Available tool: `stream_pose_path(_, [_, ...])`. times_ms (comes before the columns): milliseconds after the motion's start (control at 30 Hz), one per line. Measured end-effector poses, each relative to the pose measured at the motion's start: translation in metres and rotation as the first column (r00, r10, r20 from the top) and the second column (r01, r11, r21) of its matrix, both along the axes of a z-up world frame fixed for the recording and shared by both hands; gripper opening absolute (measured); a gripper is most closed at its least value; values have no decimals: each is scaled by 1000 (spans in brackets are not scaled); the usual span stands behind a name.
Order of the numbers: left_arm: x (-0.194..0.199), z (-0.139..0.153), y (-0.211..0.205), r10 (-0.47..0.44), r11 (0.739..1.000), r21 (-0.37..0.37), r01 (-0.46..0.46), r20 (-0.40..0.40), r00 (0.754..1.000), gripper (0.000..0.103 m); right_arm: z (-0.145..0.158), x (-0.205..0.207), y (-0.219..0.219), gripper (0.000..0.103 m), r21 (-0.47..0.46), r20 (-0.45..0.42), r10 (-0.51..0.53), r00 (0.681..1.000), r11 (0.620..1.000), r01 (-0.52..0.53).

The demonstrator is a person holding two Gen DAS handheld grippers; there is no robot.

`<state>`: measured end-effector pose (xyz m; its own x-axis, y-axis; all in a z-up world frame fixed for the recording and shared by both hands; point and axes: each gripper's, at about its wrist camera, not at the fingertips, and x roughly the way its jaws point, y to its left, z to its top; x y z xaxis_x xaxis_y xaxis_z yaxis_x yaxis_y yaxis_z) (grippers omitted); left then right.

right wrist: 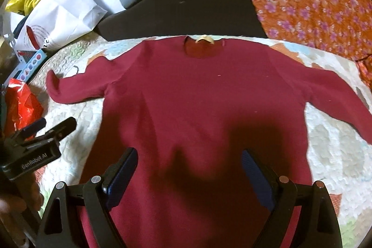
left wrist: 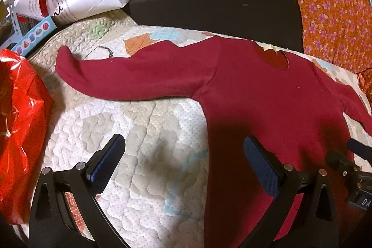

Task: Fold small clothes
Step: 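Move both tools over the spread dark red sweater, then grasp the sweater sleeve with the right gripper and lift it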

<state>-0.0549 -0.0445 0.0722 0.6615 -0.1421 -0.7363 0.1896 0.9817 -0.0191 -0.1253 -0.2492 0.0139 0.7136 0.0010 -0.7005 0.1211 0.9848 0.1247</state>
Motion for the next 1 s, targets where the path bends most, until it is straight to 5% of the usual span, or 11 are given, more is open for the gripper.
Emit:
stream_pose_path(433, [20,3,18,74,997,-9,-74,-26,997,102,3,28,37,89,4,-17,64,998,998,-64])
stream_pose_path(667, [45,9,64,176,984,10,-175,-34,984,102,16,60,61,89,25,-6,152,988,988,-152])
stream_pose_path(900, [31,24,119,286,957,48,-285,-27,958,102,32,138,139,69,106,37,365,930,924,-367])
stream_pose_path(1000, [21,28,139,328,942,73,-327,-1,945,102,34,178,189,69,123,49,457,888,880,-460])
